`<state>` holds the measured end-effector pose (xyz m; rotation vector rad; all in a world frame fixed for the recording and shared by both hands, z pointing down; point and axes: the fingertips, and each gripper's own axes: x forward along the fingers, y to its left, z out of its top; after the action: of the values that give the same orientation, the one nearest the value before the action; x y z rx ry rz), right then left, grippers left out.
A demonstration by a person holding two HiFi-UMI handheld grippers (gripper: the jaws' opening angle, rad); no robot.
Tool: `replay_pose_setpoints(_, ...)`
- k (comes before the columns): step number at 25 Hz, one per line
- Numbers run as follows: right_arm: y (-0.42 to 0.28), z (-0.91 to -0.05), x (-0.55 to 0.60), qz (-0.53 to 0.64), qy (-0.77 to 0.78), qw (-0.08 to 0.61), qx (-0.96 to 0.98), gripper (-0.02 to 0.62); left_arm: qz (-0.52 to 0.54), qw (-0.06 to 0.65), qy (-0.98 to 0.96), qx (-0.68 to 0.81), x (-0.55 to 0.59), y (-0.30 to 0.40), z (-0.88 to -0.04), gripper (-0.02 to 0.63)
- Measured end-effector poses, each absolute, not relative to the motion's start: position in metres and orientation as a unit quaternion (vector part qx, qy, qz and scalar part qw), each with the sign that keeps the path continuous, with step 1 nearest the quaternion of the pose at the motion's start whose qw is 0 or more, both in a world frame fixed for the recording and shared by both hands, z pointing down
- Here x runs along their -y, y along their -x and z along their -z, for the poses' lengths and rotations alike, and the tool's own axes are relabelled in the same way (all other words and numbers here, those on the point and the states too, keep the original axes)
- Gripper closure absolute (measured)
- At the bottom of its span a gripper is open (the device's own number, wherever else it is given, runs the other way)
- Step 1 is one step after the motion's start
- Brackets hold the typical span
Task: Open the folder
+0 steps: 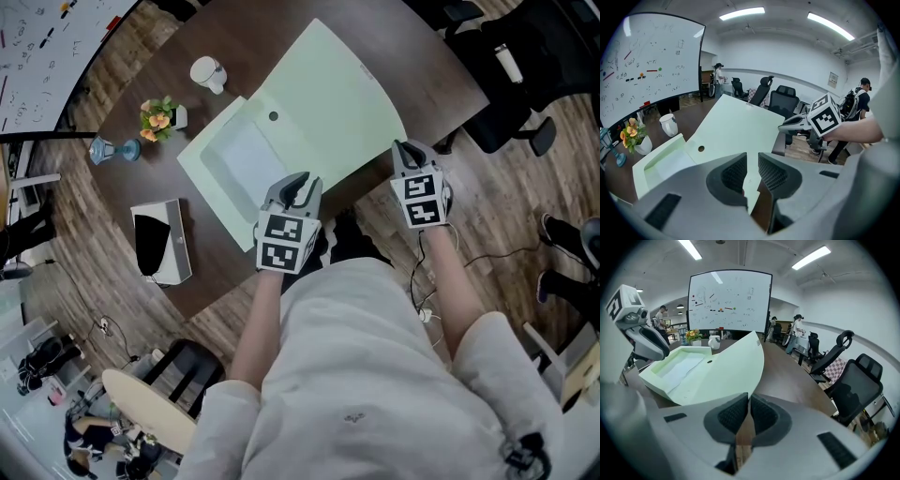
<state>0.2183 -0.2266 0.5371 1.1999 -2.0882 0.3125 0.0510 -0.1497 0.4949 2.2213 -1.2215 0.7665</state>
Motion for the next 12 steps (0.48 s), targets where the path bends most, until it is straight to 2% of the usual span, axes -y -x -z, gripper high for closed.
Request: replay_pose_setpoints(12, -0.229, -0.572, 0.239, -0.138, -0.467, 0.371, 0.791, 0.566, -0.288, 0.247, -0.818, 0.432, 0.153, -0.071, -0.502, 0.529)
